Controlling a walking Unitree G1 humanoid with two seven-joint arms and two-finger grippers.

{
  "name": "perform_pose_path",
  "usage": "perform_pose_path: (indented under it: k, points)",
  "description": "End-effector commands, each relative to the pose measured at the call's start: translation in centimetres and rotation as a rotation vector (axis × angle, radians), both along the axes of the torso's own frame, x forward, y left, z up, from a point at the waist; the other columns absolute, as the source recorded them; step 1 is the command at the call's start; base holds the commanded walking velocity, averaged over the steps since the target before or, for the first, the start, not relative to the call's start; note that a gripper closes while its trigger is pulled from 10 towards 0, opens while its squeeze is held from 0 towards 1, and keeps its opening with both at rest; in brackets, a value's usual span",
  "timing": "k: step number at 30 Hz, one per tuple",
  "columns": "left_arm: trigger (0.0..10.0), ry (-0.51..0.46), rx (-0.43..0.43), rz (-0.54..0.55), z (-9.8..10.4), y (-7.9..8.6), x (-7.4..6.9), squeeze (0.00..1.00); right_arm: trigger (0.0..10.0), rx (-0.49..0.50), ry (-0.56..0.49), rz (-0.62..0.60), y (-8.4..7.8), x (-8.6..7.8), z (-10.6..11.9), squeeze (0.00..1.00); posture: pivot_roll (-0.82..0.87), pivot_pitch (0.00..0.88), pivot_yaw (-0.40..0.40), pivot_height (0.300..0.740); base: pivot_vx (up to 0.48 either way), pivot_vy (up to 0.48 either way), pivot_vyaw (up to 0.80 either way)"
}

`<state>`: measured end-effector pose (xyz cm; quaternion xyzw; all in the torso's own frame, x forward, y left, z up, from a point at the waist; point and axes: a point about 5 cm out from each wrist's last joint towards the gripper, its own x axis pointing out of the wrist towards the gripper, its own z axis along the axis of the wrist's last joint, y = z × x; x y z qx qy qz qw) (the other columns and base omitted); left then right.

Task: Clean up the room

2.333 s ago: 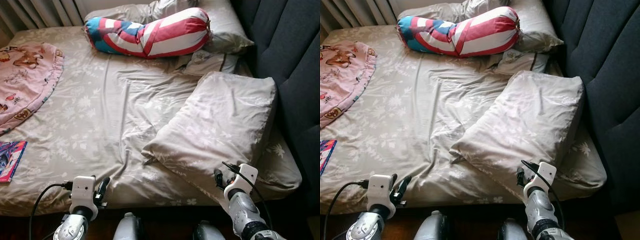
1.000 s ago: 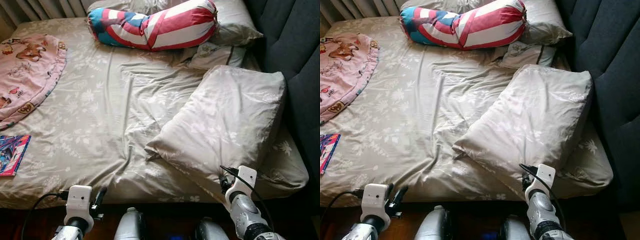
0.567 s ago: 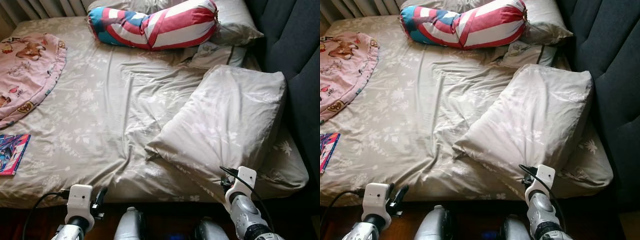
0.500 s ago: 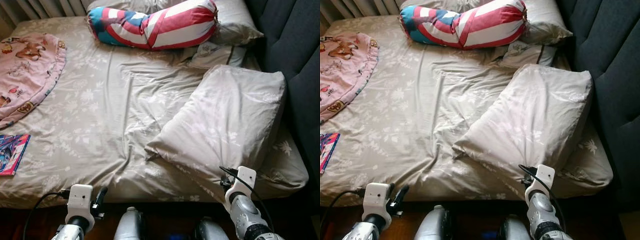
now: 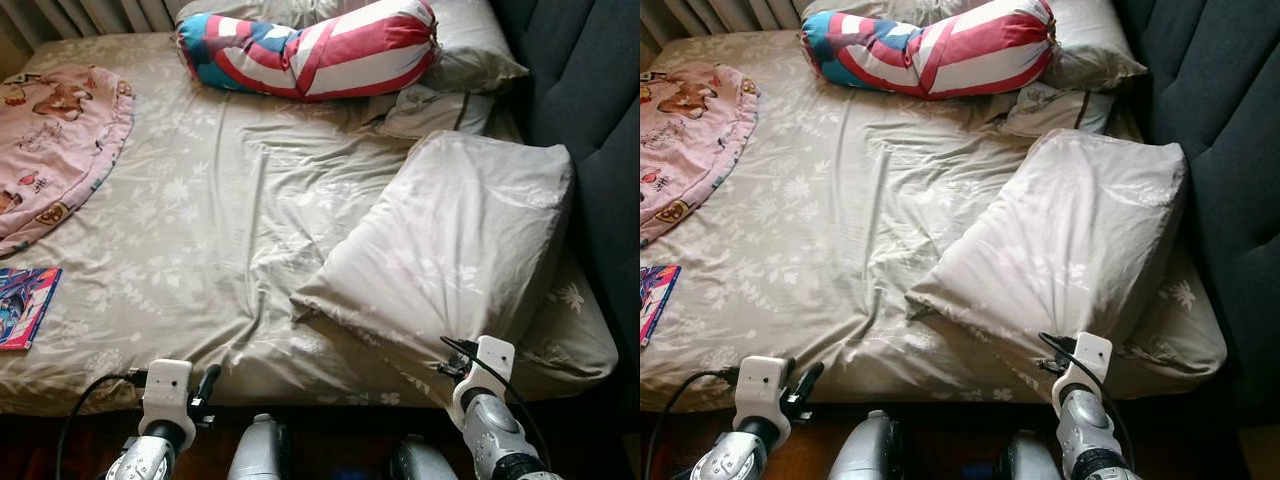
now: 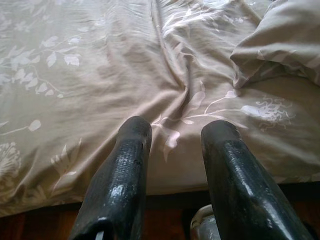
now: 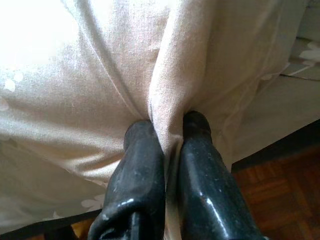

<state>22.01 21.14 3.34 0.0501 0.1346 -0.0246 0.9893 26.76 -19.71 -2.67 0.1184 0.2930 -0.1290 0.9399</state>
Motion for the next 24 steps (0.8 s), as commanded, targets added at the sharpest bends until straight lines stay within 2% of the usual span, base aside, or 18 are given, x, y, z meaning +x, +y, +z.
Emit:
perform_pose_path:
  k: [1, 3, 10, 13, 21, 24]
  points:
    - [10.0, 0.030, 0.014, 0.002, -0.8, 0.0, -0.3, 0.00, 4.5, 0.045, 0.096, -0.021, 0.4, -2.3, -2.0, 0.00, 0.01, 0.201, 0.059, 0.663, 0.000, 0.000, 0.00]
    - [10.0, 0.027, 0.012, 0.003, -0.9, 0.0, 0.0, 0.00, 10.0, 0.053, 0.085, -0.009, 0.7, -2.3, -2.0, 0.00, 0.00, 0.188, 0.055, 0.663, 0.000, 0.000, 0.00]
    - [10.0, 0.007, 0.002, -0.006, -0.8, -0.6, 1.1, 0.00, 10.0, 0.064, 0.046, -0.008, 0.9, -2.5, -2.0, 0.00, -0.02, 0.163, 0.054, 0.663, 0.000, 0.000, 0.00]
    - [10.0, 0.004, -0.002, -0.008, -0.9, -0.9, 1.6, 0.00, 10.0, 0.084, 0.016, 0.028, 1.7, -2.7, -2.1, 0.00, -0.03, 0.148, 0.052, 0.663, 0.000, 0.000, 0.00]
    - [10.0, -0.015, -0.006, -0.011, -0.8, -1.2, 2.5, 0.00, 10.0, 0.085, 0.021, 0.011, 1.7, -3.2, -2.4, 0.00, -0.04, 0.120, 0.054, 0.723, 0.000, 0.000, 0.00]
    - [10.0, -0.017, -0.005, -0.012, -0.8, -1.2, 2.6, 0.00, 10.0, 0.079, 0.024, 0.003, 1.6, -3.3, -2.4, 0.00, -0.04, 0.116, 0.054, 0.733, 0.000, 0.000, 0.00]
